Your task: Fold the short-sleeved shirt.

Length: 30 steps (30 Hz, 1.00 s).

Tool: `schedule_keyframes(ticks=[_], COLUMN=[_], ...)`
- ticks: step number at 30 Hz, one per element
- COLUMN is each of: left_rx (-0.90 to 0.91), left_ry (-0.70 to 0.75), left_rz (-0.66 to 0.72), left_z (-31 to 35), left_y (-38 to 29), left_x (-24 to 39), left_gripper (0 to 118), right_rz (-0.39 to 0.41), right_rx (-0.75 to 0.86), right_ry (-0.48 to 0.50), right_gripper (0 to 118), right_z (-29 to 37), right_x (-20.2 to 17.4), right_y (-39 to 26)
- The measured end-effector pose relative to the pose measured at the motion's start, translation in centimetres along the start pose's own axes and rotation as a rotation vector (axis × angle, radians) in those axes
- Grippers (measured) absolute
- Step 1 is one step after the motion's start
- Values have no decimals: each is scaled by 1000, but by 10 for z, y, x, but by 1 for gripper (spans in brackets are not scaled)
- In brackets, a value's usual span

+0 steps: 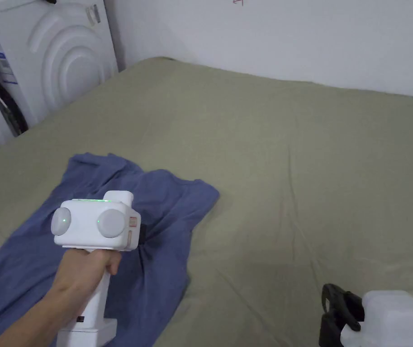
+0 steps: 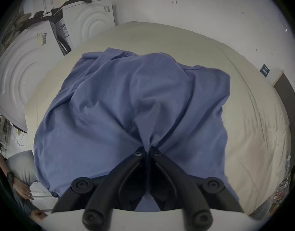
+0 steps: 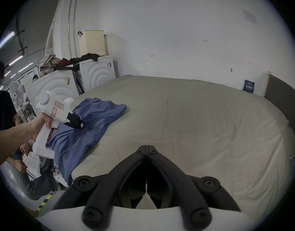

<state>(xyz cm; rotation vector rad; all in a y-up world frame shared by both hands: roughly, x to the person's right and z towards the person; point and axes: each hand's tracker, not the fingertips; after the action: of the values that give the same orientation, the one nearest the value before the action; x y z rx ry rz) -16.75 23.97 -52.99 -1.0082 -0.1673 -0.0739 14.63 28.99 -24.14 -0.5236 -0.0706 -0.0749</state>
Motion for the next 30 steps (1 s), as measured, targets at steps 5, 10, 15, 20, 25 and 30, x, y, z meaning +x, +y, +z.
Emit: schedule_keyframes(ticks=[5,10,15,20,25,30], left_rx=[66,116,148,171,152,89], left_ry=[-84,-200,-388,-574,-737,-748], left_rz=[-82,-201,-361,-487,-556,-633], left_z=[22,29,44,63,79,54], left_y=[19,39,55,55,37,4], left_x=[58,159,297,434,540,584], left_gripper=[0,0,0,0,0,0], right_rz=[-56,-151,-204,-251,-280,-313], right_rx=[-1,9,7,4,-13,-35], right_ry=[-108,-214,-321,-405,-476,-507], right_gripper=[1,1,1,1,1,1], right_z=[39,71,93,109,118,116], right_x=[32,70,109,141,169,189], right_y=[-13,-29,-40,-50,-58,-67])
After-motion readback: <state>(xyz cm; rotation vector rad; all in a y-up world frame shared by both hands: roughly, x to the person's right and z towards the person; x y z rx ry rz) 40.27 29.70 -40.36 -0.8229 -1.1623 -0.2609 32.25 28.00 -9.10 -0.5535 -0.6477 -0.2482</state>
